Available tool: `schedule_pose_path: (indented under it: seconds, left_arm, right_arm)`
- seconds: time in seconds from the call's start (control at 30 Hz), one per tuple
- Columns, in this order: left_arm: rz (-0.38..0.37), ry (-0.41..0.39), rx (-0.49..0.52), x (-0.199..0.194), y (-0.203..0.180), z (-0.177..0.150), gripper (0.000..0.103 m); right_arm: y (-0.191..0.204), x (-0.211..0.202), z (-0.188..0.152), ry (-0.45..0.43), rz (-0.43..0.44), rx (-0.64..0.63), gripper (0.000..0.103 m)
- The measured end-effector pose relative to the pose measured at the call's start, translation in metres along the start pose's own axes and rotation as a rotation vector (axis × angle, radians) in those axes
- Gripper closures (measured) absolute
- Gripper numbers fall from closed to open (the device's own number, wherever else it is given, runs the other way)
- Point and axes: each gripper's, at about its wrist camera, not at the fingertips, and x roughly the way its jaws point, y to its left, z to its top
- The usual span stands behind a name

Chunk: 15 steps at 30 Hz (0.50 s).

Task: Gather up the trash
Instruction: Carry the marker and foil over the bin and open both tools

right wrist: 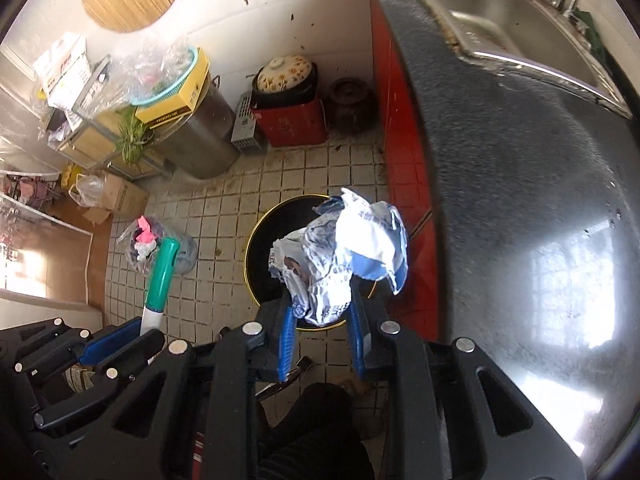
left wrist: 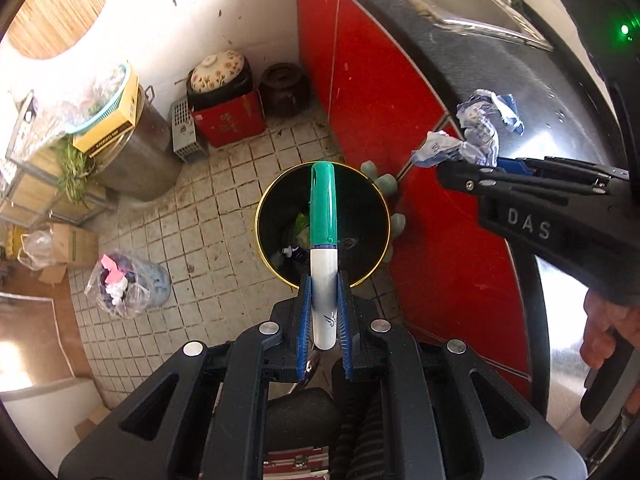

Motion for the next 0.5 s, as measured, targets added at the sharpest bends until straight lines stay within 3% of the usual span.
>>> schedule_pose_path:
  seconds: [0.23, 0.5]
  left_arm:
    - [-0.019, 0.042, 0.002, 0.029, 0.007, 0.013, 0.091]
    - [-0.044, 0.066, -0.005, 0.049, 0.012, 0.021, 0.091]
  right_arm:
    - [-0.003, 0.037, 0.024, 0.061, 0.007, -0.018, 0.080]
    - [-0.005, 0.063, 0.029, 0.111, 0.009, -0.015, 0.080]
